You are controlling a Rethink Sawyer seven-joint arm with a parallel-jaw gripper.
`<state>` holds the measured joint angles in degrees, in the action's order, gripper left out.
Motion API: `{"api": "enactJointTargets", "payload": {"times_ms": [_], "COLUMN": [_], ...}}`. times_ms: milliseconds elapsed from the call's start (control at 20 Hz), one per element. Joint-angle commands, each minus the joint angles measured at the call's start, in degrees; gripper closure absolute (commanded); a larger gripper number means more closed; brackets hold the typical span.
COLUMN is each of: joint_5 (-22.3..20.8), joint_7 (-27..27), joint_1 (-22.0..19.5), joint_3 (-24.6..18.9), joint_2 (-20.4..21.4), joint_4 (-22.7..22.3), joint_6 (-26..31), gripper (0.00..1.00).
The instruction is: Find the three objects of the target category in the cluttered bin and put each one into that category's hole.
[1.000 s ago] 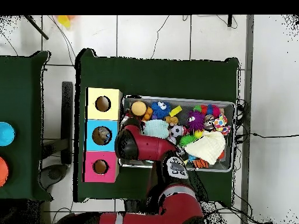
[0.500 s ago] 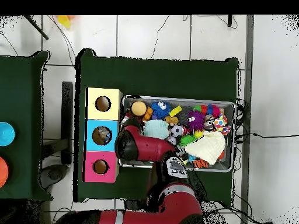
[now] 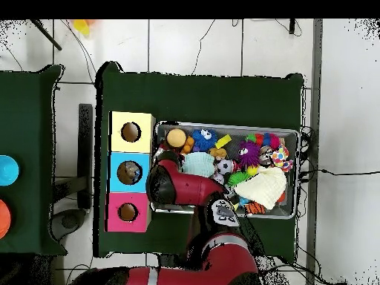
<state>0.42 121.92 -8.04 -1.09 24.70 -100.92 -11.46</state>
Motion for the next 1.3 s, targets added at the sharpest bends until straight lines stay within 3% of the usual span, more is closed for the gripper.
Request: {"api": "enactJointTargets", "payload": {"times_ms": [50,850,1300], "joint_5": [-2.7,-5.1,-4.4], "joint_7": [8.1,5.9,6.1], "joint_1": [-1.8,-4.4,-3.2], "joint_3": [-9.9,-14.4,-13.0], "joint_2": [-2.5,-3.6,-4.4], "joint_4": [-1.2,1.8,1.6], "joint_6": [0.3,1.6,1.4], "gripper": [0.00,0.00,0.00]}}
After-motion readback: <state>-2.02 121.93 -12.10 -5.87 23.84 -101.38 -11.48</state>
